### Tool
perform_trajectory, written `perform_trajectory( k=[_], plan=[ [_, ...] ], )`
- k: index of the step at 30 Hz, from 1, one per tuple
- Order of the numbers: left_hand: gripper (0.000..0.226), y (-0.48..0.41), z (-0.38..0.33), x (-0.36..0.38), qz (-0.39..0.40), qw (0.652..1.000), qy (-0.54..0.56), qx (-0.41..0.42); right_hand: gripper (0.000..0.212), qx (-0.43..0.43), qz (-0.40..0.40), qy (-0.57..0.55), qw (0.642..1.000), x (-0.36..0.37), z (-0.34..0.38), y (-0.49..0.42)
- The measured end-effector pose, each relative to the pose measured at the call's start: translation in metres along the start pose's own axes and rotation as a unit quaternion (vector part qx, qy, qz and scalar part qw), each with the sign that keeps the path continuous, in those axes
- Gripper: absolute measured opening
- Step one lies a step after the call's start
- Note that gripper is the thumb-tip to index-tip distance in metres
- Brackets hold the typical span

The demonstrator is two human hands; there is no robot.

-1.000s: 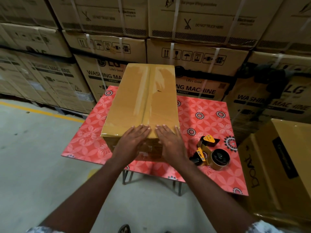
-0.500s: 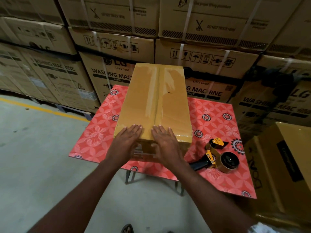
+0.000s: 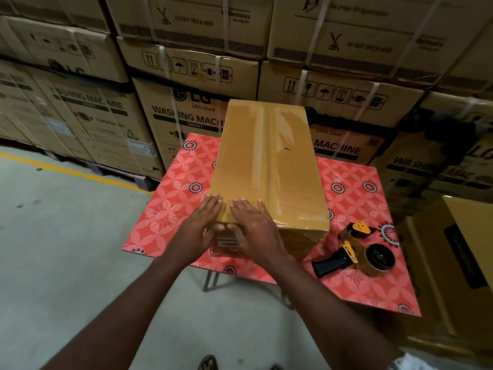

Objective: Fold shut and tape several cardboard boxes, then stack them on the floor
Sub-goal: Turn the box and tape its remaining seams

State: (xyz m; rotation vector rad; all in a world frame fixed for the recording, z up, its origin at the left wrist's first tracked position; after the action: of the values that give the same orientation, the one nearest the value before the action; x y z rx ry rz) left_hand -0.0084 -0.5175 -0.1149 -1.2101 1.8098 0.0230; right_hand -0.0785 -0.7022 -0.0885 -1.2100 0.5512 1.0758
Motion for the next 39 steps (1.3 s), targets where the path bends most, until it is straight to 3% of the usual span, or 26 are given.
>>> perform_trajectory(
  k=[5, 8, 14, 19, 28, 34, 36, 39],
  plan=[
    [0.063, 0.007, 0.003, 0.001, -0.032, 0.997, 0.061, -0.031, 0.058, -0.016, 0.01, 0.038, 0.999, 0.017, 0.017, -0.001],
    [0.07, 0.016, -0.002, 0.01, -0.071, 0.987, 0.107, -0.101, 0.068, 0.002, 0.007, 0.028, 1.0, 0.019, 0.016, 0.002],
    [0.058, 0.019, -0.035, 0.021, -0.148, 0.936, 0.209, -0.24, 0.048, 0.069, -0.011, -0.006, 0.998, 0.021, 0.026, -0.004],
    [0.057, 0.021, -0.031, 0.026, -0.159, 0.93, 0.211, -0.255, 0.054, 0.066, -0.024, 0.026, 0.997, 0.025, 0.029, 0.0],
    [0.055, -0.006, -0.029, 0.02, -0.069, 0.897, 0.28, -0.334, 0.049, 0.103, -0.027, 0.032, 0.994, 0.028, 0.036, 0.003],
    [0.073, 0.0, -0.032, 0.027, -0.126, 0.926, 0.164, -0.316, 0.052, 0.124, -0.002, -0.005, 0.992, 0.025, 0.035, 0.003],
    [0.074, 0.005, -0.045, 0.03, -0.135, 0.934, 0.151, -0.293, 0.056, 0.151, 0.001, -0.001, 0.988, 0.016, 0.027, 0.0],
    [0.079, 0.006, -0.055, 0.031, -0.132, 0.931, 0.155, -0.302, 0.07, 0.275, -0.039, 0.086, 0.957, -0.009, -0.014, 0.001]
  ],
)
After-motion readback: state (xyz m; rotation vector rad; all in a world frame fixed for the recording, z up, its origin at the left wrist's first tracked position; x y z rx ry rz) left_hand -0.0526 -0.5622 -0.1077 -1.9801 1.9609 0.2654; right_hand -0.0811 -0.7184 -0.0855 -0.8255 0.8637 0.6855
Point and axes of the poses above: each hand's wrist, its own y-axis away from the middle knuckle, its own x-axis out of the palm, z = x × y, the point moved 1 cm from there along -y, towards the middle knuckle, and after that the axes turned 8 degrees about -z, right-handed, at the moved point
